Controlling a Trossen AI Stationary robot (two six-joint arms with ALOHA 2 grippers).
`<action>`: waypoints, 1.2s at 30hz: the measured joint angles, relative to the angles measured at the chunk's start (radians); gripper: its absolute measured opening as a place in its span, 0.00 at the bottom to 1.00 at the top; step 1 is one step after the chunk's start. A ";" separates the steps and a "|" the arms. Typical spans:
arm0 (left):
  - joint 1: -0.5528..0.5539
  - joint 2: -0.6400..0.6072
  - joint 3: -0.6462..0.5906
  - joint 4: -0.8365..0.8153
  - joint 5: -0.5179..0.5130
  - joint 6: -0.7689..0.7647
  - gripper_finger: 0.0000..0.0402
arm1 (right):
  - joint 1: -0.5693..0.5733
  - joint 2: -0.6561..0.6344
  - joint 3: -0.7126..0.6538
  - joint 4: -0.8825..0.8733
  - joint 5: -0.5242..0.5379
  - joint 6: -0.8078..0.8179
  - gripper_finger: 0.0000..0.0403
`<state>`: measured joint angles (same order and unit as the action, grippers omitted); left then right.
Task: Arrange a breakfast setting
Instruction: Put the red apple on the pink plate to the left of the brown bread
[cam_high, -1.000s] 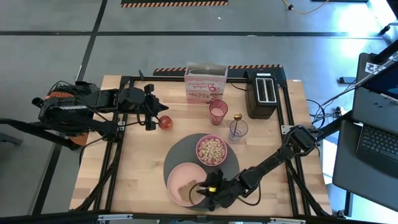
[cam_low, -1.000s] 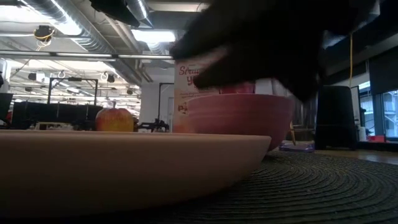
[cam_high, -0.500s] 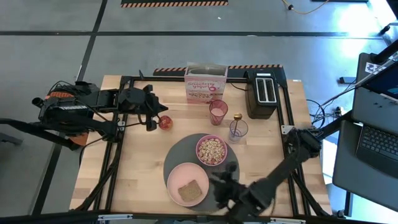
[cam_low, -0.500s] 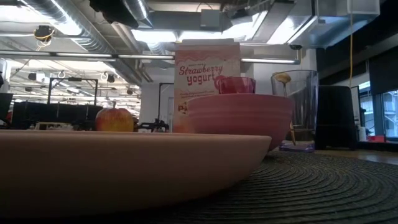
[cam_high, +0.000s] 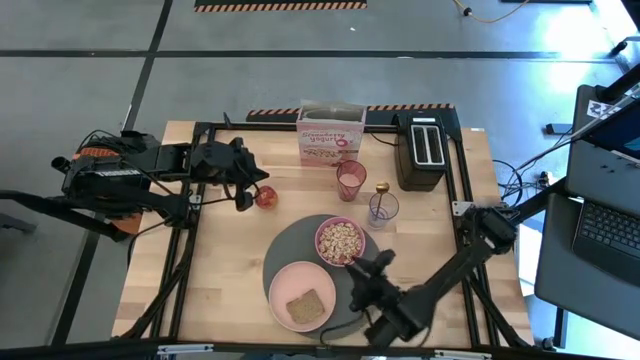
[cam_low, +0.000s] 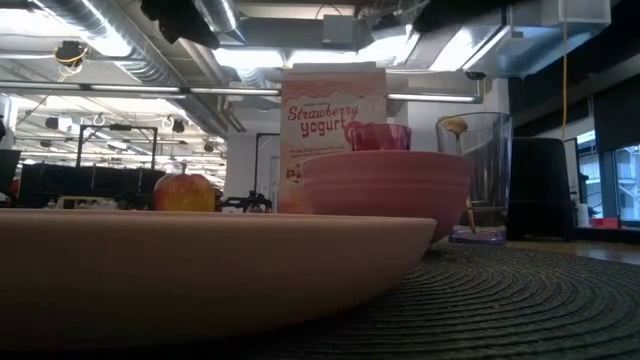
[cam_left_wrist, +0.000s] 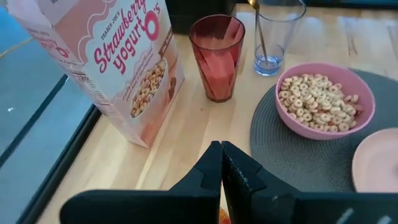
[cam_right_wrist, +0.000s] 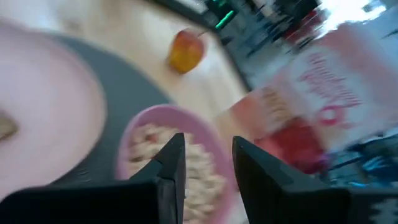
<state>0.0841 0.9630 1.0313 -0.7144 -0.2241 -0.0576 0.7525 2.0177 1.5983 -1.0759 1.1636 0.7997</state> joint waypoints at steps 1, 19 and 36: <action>0.000 0.000 0.000 0.001 0.000 -0.018 0.00 | -0.017 0.000 -0.020 0.099 -0.043 -0.087 0.26; 0.009 0.000 0.000 0.025 0.295 0.250 0.00 | -0.271 -0.218 -0.263 1.188 -0.459 -1.336 0.26; 0.009 0.127 0.000 0.016 0.378 0.260 0.00 | -0.449 -0.767 -1.119 2.284 -1.034 -1.515 0.26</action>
<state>0.0933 1.0901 1.0315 -0.6988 0.1539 0.2020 0.3037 1.2505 0.4795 1.2079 0.1299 -0.7155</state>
